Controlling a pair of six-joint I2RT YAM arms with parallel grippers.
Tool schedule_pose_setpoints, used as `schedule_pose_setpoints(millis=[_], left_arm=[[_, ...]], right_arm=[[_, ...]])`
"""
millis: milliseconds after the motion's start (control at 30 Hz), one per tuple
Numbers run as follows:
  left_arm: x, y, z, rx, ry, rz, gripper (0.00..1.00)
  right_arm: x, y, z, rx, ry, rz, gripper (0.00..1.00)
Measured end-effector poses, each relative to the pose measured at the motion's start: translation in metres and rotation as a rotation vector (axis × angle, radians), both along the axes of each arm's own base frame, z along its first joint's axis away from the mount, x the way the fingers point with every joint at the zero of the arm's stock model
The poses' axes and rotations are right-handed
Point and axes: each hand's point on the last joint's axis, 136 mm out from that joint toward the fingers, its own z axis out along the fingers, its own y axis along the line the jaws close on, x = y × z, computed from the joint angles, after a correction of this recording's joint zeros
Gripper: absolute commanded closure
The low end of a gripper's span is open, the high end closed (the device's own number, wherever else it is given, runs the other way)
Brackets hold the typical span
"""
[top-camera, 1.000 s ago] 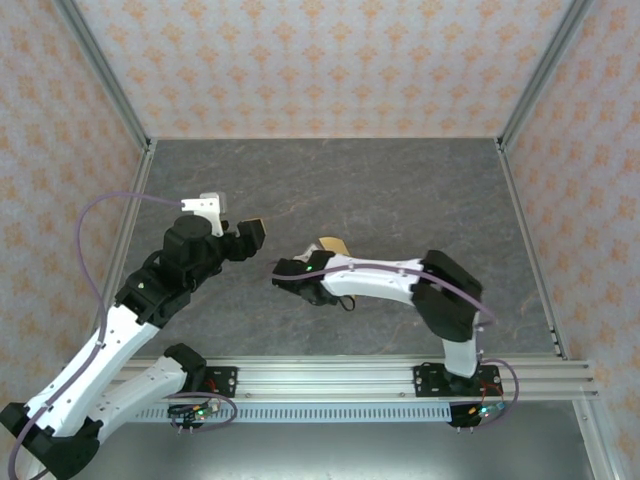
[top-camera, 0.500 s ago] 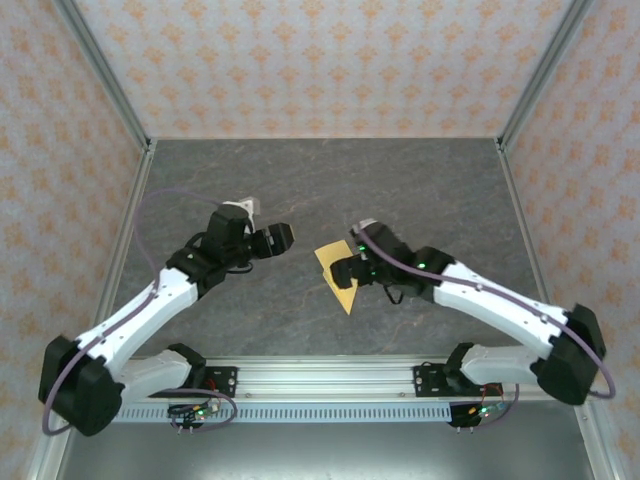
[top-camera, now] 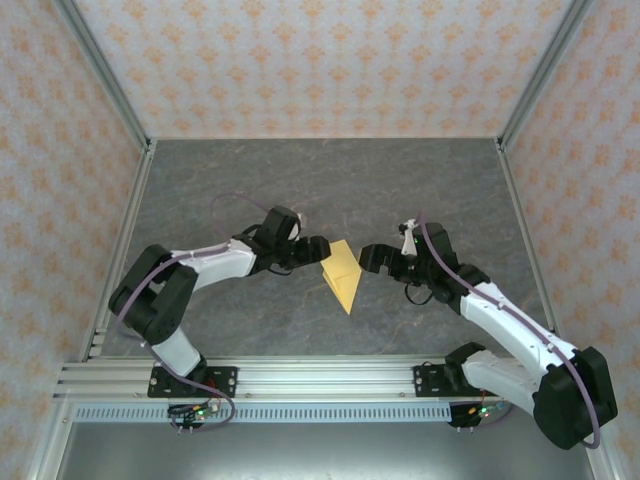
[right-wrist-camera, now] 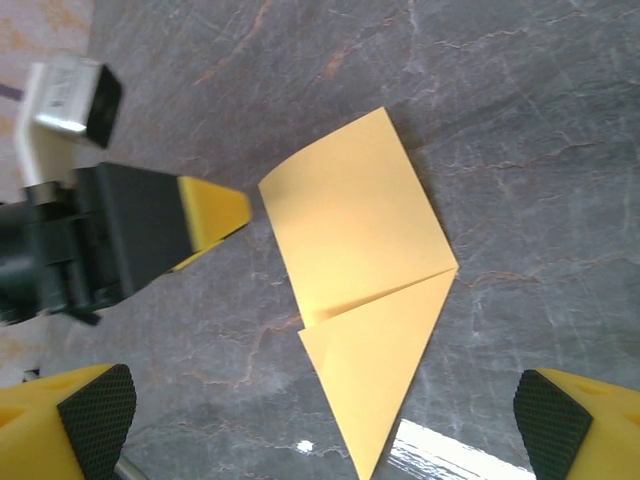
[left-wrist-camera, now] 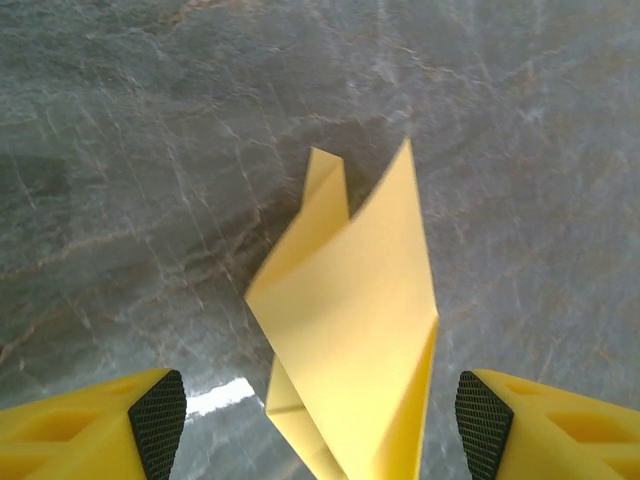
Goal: Fold a paper plane with a square sheet of paper (fold left side to right side)
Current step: Pick up the paper from the center of the table.
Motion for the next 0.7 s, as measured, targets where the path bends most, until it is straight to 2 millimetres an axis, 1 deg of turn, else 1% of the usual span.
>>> schedule_pose_setpoints(millis=[133,267,367,433,533,700], left_arm=[[0.005,-0.008,-0.013,-0.035,0.023,0.002,0.34],[0.008,-0.016,-0.011,-0.08,0.016,-0.006,0.44],[0.012,-0.022,-0.005,-0.107,0.006,-0.017,0.54],[0.015,-0.026,-0.003,-0.124,-0.001,-0.023,0.62],[0.016,-0.028,-0.002,-0.132,-0.003,-0.029,0.73],[0.016,-0.028,-0.002,-0.124,-0.015,-0.042,0.89]], right_arm=[[0.001,0.002,0.003,0.022,-0.005,0.005,0.0],[0.002,0.0,0.002,0.033,-0.008,0.003,0.0],[0.0,-0.003,-0.006,0.032,0.008,-0.002,0.0],[-0.001,-0.005,-0.01,0.033,0.018,-0.006,0.0],[0.0,-0.007,-0.01,0.04,0.023,-0.012,0.0],[0.005,-0.012,-0.009,0.072,0.021,-0.026,0.0]])
